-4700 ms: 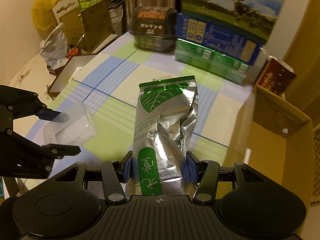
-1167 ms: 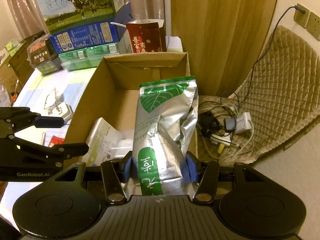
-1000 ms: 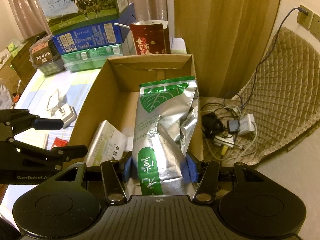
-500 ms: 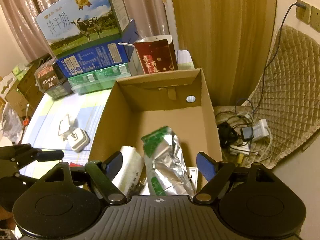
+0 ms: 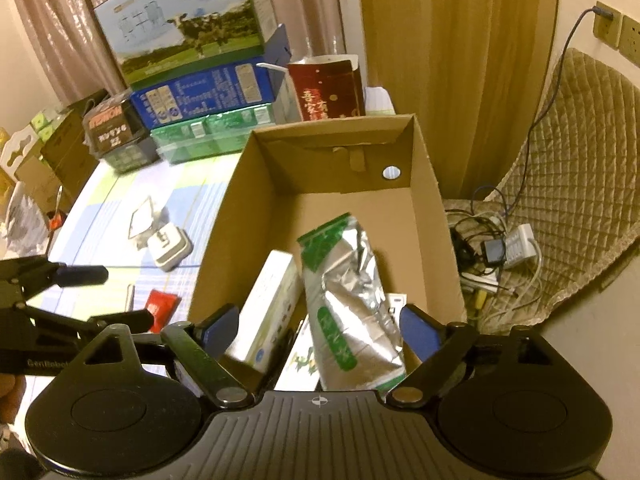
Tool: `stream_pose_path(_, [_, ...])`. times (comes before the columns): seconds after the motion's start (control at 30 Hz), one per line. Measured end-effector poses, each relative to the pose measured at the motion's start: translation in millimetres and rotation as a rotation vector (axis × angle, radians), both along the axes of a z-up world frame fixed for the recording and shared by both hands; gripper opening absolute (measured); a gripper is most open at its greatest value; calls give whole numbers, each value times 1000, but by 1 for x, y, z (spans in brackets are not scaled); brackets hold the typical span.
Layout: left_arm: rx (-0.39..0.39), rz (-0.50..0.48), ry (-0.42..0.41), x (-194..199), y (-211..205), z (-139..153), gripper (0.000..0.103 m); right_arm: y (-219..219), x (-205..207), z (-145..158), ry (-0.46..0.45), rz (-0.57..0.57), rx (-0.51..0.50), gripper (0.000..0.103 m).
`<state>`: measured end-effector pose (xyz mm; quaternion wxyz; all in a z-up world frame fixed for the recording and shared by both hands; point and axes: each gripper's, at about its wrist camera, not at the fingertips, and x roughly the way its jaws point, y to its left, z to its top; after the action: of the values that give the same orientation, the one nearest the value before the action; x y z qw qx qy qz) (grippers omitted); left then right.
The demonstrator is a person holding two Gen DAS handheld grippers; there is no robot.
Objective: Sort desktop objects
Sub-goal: 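Withdraw both tools from the cardboard box back over the table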
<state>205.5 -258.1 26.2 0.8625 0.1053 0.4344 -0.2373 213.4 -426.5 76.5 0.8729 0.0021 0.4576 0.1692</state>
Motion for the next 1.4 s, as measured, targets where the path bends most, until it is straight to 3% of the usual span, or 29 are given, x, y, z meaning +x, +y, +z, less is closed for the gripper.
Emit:
stream_pose_path(0.33, [7, 58, -49, -21, 46, 20, 93, 27, -33, 8, -19, 58, -29, 93])
stream_pose_path(0.6, [32, 184, -93, -28, 121, 43, 100, 60, -53, 23, -60, 109, -8, 101])
stream_pose_path(0.83, [25, 299, -94, -36, 182, 54, 101, 96, -69, 27, -80, 175, 5, 101])
stream_pose_path(1.13, [-1, 370, -80, -59, 216, 35, 101, 140, -96, 11, -101, 214, 68, 101])
stream_pose_path(1.33, [1, 408, -102, -80, 227, 9, 101, 161, -110, -15, -117, 180, 105, 100])
stream_pose_path(1.4, [-2, 432, -103, -87, 229, -3, 101, 165, -113, -27, -131, 161, 106, 94])
